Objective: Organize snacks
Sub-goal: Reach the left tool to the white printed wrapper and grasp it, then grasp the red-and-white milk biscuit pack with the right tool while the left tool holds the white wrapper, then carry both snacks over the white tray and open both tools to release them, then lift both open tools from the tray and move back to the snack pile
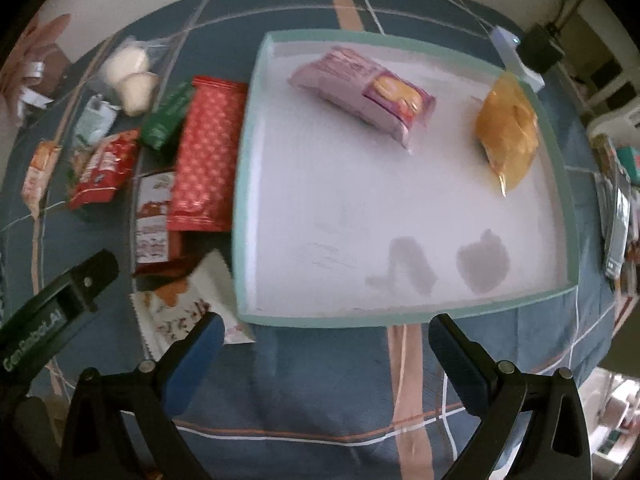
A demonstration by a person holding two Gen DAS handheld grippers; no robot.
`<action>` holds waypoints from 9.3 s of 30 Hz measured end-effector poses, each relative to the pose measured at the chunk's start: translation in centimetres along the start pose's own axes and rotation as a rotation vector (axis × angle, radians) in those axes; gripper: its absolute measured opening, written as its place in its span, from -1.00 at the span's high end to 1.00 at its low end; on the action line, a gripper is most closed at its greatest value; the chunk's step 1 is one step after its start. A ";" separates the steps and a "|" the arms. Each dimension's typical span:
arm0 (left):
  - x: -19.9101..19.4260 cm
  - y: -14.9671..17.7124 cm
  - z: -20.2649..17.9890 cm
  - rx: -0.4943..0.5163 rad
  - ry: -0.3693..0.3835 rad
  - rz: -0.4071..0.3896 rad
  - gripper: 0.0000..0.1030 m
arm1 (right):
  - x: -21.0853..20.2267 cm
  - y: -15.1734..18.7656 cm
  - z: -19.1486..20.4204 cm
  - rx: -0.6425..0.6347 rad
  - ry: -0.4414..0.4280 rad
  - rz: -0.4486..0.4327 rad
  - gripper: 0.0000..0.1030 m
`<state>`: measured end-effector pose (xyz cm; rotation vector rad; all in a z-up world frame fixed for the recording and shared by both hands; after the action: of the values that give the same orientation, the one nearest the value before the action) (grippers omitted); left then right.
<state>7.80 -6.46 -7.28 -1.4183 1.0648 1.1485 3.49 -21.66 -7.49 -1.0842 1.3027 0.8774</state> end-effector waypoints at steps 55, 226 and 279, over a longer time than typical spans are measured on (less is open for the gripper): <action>0.7 2.5 -6.1 0.123 0.174 0.080 0.35 | -1.3 -3.5 -7.3 0.177 0.048 -0.066 -1.00; -1.5 1.9 -16.4 0.317 0.262 -0.181 0.05 | 0.2 -5.7 -20.5 0.522 -0.088 -0.064 0.18; -2.6 -4.4 -1.8 0.032 -0.129 -0.251 -0.99 | -2.9 -7.8 -8.6 0.205 -0.052 -0.124 -1.00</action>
<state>11.93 -7.49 -3.86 -1.3891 0.7871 1.0217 8.07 -31.83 -3.24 -0.9638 1.2393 0.6598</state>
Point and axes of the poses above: each gripper's, at about its wrist camera, not at the fingertips, and x roughly the way its jaws point, z to its left, y to its underside, the point moved 3 cm from there along x, roughly the way its jaws point, and after that the axes turned 1 degree about x, right-handed, at the moved point
